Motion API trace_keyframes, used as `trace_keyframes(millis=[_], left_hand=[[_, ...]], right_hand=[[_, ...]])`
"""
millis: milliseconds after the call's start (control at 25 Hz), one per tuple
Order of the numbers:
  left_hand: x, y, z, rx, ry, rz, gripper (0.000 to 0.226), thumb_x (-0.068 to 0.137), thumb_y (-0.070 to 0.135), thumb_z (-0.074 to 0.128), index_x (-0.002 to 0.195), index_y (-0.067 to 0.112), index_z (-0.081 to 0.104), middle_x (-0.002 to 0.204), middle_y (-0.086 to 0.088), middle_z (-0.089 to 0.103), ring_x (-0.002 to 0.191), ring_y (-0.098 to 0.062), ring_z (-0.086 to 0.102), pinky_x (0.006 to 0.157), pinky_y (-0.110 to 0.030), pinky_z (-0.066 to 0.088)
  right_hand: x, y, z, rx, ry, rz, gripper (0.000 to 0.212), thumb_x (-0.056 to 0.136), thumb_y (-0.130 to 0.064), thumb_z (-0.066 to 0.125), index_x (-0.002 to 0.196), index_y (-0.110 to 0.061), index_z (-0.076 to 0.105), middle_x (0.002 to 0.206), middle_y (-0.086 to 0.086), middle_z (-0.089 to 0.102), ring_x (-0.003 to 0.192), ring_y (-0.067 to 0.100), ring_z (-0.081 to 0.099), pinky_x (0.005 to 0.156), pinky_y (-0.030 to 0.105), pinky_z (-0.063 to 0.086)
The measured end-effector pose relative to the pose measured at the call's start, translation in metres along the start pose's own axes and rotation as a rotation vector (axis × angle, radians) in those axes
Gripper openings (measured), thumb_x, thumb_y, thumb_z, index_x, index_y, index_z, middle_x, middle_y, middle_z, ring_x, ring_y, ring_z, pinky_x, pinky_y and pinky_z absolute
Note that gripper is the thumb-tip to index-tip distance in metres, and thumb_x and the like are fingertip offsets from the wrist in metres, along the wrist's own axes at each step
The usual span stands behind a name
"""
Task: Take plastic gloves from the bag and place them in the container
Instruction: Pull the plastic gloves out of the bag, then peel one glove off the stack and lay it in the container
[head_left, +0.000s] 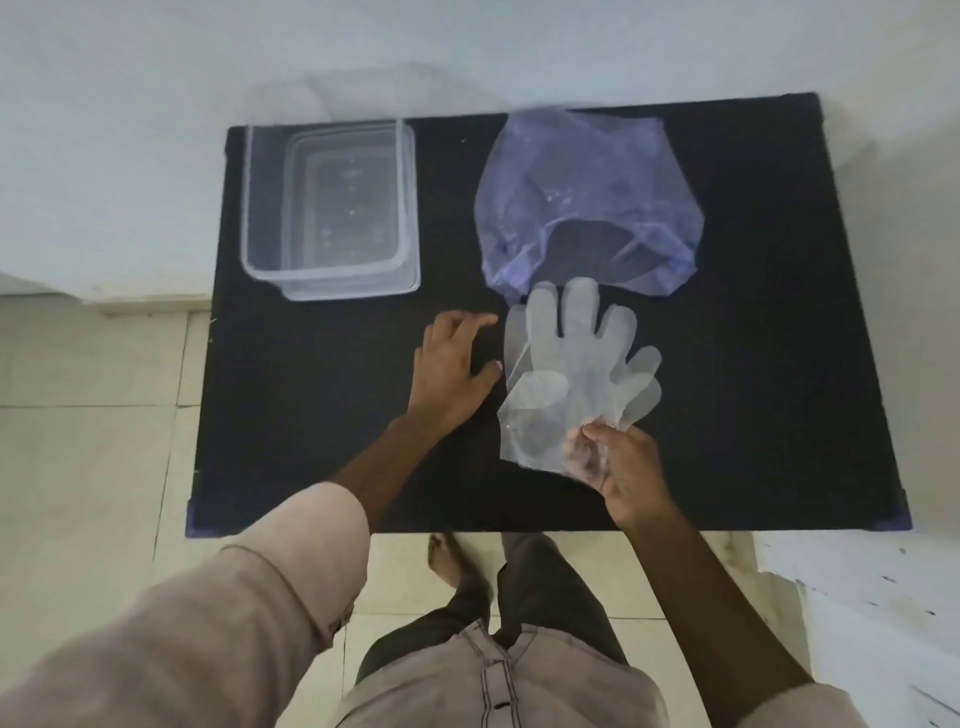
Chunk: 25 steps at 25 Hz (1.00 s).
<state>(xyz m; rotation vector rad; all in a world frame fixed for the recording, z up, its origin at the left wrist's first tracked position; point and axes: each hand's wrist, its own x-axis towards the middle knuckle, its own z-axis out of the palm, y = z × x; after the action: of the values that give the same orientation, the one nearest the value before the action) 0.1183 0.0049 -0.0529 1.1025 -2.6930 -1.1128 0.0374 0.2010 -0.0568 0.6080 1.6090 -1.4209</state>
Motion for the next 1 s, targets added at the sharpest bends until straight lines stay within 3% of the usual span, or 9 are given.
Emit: trace_keyframes(millis=[240, 320, 400, 560, 680, 800, 880, 1000], left_hand=[[-0.097, -0.066, -0.002, -0.263, -0.028, -0.327, 0.045, 0.086, 0.02, 0.068, 0.128, 0.019, 0.053, 0.129, -0.007, 0.051, 0.107, -0.017, 0.054, 0.095, -0.033, 0.049], [-0.104, -0.077, -0.008, -0.304, -0.02, -0.397, 0.041, 0.087, 0.021, 0.067, 0.126, 0.016, 0.057, 0.121, -0.008, 0.058, 0.101, -0.019, 0.059, 0.094, -0.034, 0.05], [-0.104, -0.085, -0.014, -0.334, -0.078, -0.46, 0.038, 0.087, 0.02, 0.067, 0.124, 0.014, 0.061, 0.112, -0.009, 0.066, 0.1, -0.02, 0.061, 0.097, -0.037, 0.05], [-0.096, -0.088, -0.02, -0.281, -0.205, -0.459, 0.024, 0.081, 0.014, 0.072, 0.105, 0.015, 0.073, 0.101, -0.007, 0.074, 0.098, -0.021, 0.067, 0.097, -0.039, 0.051], [-0.086, -0.084, -0.019, -0.22, -0.217, -0.46, 0.009, 0.082, 0.021, 0.073, 0.09, 0.018, 0.077, 0.099, -0.005, 0.075, 0.091, -0.021, 0.068, 0.091, -0.043, 0.055], [-0.077, -0.08, -0.014, -0.127, -0.257, -0.46, 0.013, 0.079, 0.03, 0.075, 0.085, 0.018, 0.076, 0.094, -0.004, 0.075, 0.084, -0.02, 0.067, 0.084, -0.041, 0.057], [-0.076, -0.075, -0.013, -0.098, -0.267, -0.461, 0.016, 0.079, 0.032, 0.074, 0.083, 0.017, 0.076, 0.092, -0.005, 0.074, 0.082, -0.02, 0.067, 0.081, -0.038, 0.057], [-0.075, -0.068, -0.017, -0.231, -0.228, -0.536, 0.018, 0.081, 0.027, 0.071, 0.081, 0.01, 0.074, 0.088, -0.009, 0.073, 0.076, -0.02, 0.066, 0.073, -0.033, 0.055]], right_hand=[[-0.023, 0.06, 0.043, 0.121, -0.006, 0.175, 0.012, 0.088, -0.005, 0.061, 0.099, 0.0, 0.062, 0.084, 0.013, 0.067, 0.074, 0.023, 0.066, 0.066, 0.033, 0.055], [-0.027, 0.071, 0.057, 0.071, -0.015, 0.144, 0.005, 0.089, -0.003, 0.059, 0.093, 0.0, 0.061, 0.088, 0.014, 0.066, 0.07, 0.021, 0.063, 0.077, 0.037, 0.057], [-0.033, 0.077, 0.064, -0.02, -0.02, 0.136, 0.013, 0.087, -0.005, 0.062, 0.1, 0.0, 0.061, 0.09, 0.012, 0.067, 0.074, 0.022, 0.065, 0.087, 0.04, 0.054], [-0.044, 0.07, 0.05, -0.298, -0.079, 0.074, 0.035, 0.082, -0.02, 0.071, 0.113, -0.008, 0.061, 0.103, 0.011, 0.067, 0.095, 0.028, 0.065, 0.073, 0.037, 0.056], [-0.046, 0.064, 0.031, -0.603, 0.026, -0.176, 0.031, 0.079, -0.029, 0.074, 0.096, -0.01, 0.059, 0.09, 0.005, 0.061, 0.082, 0.02, 0.061, 0.059, 0.025, 0.046], [-0.037, 0.062, 0.024, -0.848, 0.138, -0.446, 0.052, 0.074, -0.037, 0.077, 0.111, -0.012, 0.05, 0.106, 0.006, 0.052, 0.093, 0.019, 0.055, 0.073, 0.026, 0.048], [-0.038, 0.06, 0.031, -0.958, 0.081, -0.54, 0.055, 0.078, -0.035, 0.075, 0.121, -0.013, 0.049, 0.119, 0.007, 0.053, 0.102, 0.019, 0.054, 0.083, 0.028, 0.045], [-0.045, 0.065, 0.047, -1.085, -0.042, -0.685, 0.048, 0.082, -0.044, 0.068, 0.116, -0.012, 0.054, 0.114, 0.008, 0.057, 0.098, 0.016, 0.054, 0.083, 0.028, 0.045]])
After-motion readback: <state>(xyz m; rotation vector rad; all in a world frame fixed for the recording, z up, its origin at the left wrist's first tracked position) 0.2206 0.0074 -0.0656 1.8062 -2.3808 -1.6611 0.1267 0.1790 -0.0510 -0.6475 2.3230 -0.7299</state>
